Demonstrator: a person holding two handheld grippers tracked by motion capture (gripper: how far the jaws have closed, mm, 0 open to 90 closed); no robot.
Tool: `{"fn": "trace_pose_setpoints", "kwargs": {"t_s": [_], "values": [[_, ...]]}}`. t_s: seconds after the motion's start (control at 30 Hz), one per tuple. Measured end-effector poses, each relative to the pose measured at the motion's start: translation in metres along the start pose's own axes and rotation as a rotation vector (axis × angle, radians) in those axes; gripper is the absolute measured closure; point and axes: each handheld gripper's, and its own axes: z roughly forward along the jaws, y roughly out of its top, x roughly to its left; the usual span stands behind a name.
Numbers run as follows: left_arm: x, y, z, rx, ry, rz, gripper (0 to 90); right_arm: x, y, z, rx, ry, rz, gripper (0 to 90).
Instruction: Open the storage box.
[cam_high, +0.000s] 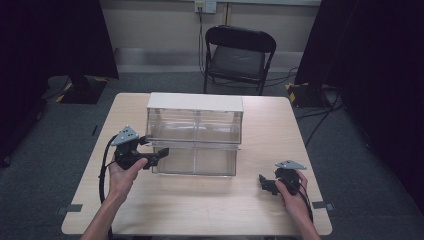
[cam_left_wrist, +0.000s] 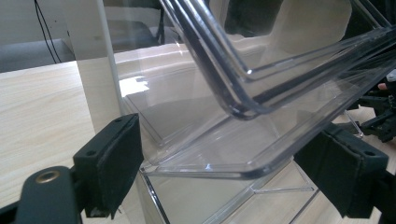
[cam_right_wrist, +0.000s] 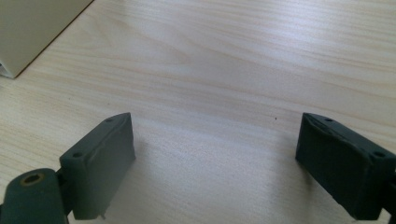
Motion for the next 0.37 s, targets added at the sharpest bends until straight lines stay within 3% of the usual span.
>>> {"fn": "trace_pose_setpoints", "kwargs": {"t_s": [0.37], "values": [[0.0008,0.0003,0.0,0.006,-0.006,-0.002,15.3,-0.0001,0.0001,0.0002,0.001,0.0,0.0,10.5]]}}
